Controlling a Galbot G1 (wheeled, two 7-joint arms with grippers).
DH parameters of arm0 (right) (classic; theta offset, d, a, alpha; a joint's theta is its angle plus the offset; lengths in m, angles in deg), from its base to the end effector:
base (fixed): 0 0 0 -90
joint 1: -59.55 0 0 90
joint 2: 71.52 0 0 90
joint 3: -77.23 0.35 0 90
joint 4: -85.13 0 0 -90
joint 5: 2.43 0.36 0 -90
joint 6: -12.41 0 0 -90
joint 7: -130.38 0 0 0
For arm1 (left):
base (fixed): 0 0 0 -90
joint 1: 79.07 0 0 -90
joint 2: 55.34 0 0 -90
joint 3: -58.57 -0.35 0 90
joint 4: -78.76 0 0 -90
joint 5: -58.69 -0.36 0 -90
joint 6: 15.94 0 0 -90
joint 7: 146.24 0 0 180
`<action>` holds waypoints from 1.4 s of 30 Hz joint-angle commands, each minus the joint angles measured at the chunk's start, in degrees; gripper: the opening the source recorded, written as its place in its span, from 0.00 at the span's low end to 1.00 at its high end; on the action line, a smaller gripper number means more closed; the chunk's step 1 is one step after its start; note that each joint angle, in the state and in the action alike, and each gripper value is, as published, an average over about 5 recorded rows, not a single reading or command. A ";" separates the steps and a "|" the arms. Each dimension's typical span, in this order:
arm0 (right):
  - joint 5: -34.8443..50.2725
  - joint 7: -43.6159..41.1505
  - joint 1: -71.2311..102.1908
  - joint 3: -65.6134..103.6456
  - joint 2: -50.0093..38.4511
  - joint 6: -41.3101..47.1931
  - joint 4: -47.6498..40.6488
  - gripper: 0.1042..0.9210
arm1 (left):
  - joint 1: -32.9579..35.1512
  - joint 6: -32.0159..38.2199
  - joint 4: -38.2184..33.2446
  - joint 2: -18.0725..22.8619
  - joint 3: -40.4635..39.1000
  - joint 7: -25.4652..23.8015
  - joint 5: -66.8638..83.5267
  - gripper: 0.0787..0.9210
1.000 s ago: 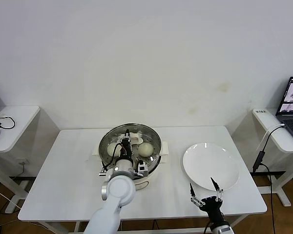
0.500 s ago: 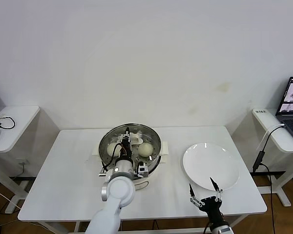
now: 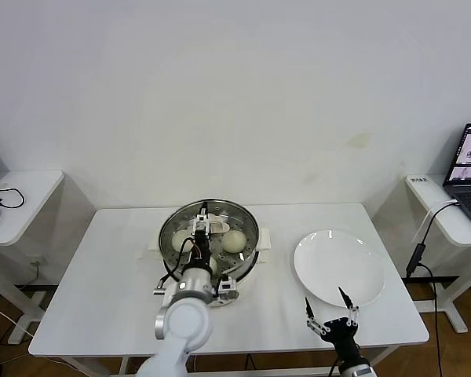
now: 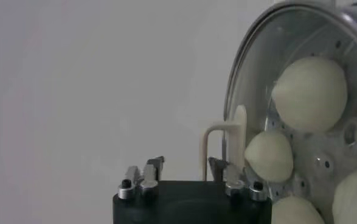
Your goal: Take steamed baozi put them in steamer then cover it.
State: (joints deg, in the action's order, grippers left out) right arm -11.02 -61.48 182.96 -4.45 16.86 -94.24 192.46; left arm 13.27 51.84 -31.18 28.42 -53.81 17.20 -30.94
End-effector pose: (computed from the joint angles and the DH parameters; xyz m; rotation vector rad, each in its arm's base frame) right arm 0.1510 -0.0566 -0.3886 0.2221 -3.0866 0.3834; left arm 0.3029 -0.1034 -0.2525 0.0397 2.2442 2.1844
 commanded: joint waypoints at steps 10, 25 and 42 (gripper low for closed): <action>1.51 0.01 0.08 -0.06 -0.44 0.94 -0.60 0.88 | 27.73 7.44 -26.70 -14.07 19.29 17.98 64.53 0.88; 8.62 0.08 8.10 -0.60 -10.58 8.78 7.20 0.88 | 41.24 20.17 -15.80 -14.27 32.02 31.50 109.36 0.88; 14.28 4.09 10.60 -2.43 -11.88 15.52 11.01 0.88 | 46.11 27.69 -13.57 -9.03 29.30 30.62 103.31 0.88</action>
State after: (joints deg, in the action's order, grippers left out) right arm 0.13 -58.94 191.89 -6.07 6.84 -82.43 201.10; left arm 54.99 75.06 -45.56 17.87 -25.83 46.01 64.24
